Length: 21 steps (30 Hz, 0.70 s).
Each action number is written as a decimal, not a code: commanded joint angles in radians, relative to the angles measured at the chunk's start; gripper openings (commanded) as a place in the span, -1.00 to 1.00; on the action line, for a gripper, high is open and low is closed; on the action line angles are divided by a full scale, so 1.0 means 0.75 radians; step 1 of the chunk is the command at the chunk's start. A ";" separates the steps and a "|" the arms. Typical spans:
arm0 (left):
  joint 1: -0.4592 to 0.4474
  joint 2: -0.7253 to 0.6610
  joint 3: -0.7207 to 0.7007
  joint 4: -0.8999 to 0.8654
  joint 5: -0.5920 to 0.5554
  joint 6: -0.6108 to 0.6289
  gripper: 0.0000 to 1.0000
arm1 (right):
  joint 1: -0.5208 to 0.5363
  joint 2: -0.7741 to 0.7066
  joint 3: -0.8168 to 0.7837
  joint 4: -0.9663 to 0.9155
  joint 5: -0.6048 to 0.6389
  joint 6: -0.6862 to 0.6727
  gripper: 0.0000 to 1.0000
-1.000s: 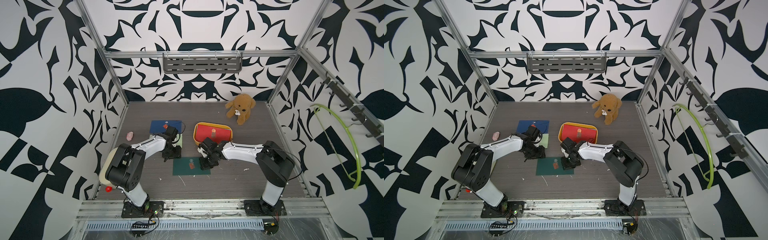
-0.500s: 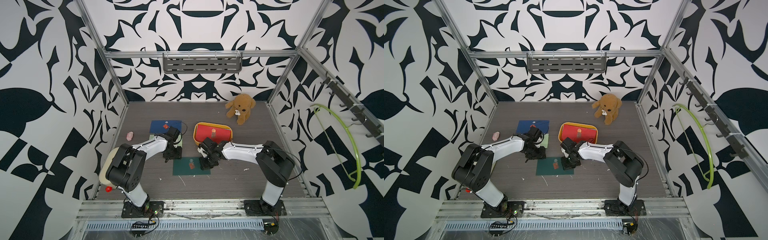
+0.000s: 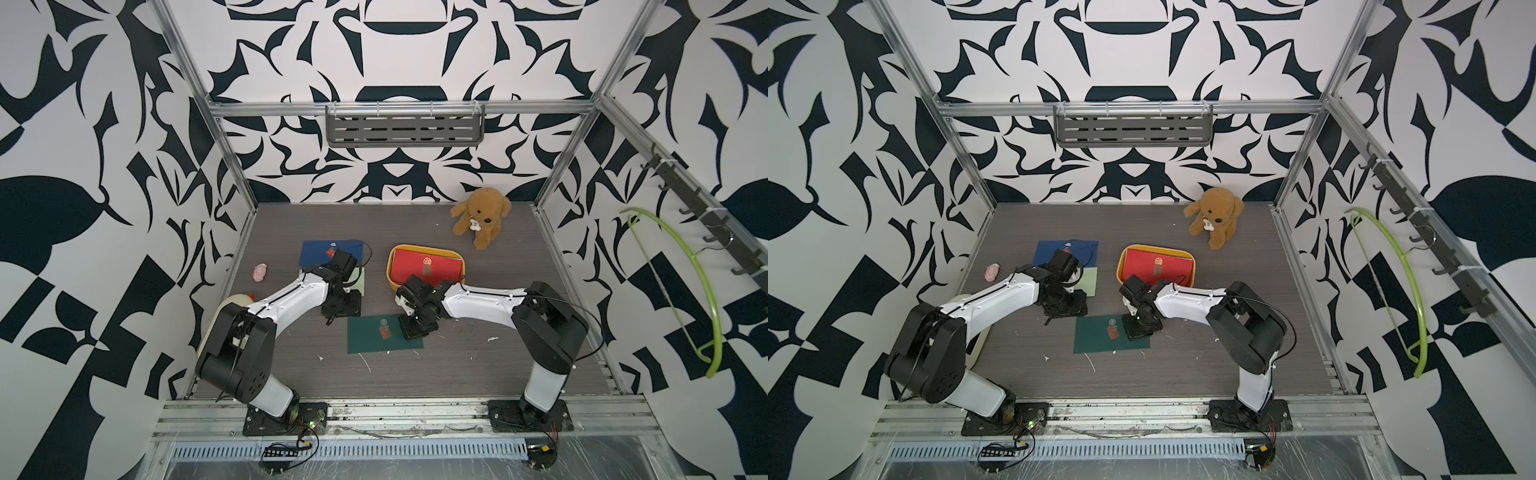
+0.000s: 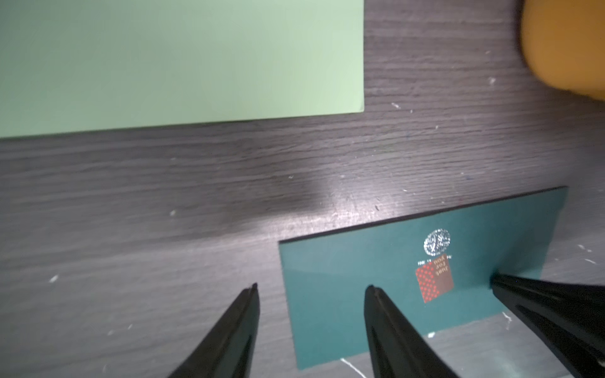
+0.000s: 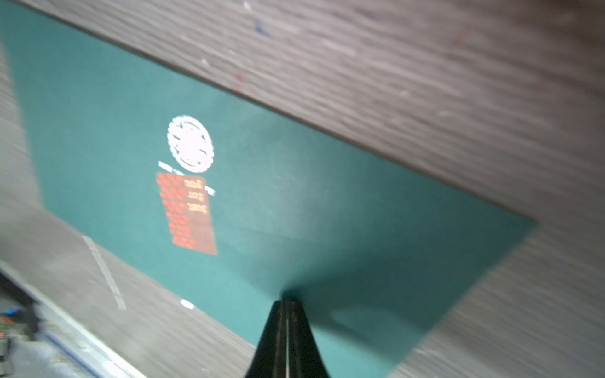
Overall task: Put the sealed envelopes into the storage box
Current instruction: Pick up the envelope from the center of the board.
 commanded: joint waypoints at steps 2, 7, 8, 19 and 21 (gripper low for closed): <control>0.000 -0.039 -0.021 -0.079 -0.022 -0.146 0.18 | -0.003 -0.111 0.124 -0.160 0.091 -0.072 -0.43; -0.003 -0.124 -0.169 0.011 0.057 -0.360 0.18 | -0.003 -0.133 0.211 -0.183 0.142 -0.158 -0.10; -0.003 -0.152 -0.200 0.026 0.060 -0.401 0.19 | -0.004 -0.117 0.232 -0.186 0.149 -0.196 -0.03; -0.011 -0.207 -0.354 0.088 0.142 -0.535 0.20 | -0.002 0.091 0.391 -0.194 0.137 -0.276 0.20; -0.027 -0.188 -0.346 0.088 0.134 -0.504 0.21 | 0.001 0.109 0.400 -0.227 0.170 -0.146 0.21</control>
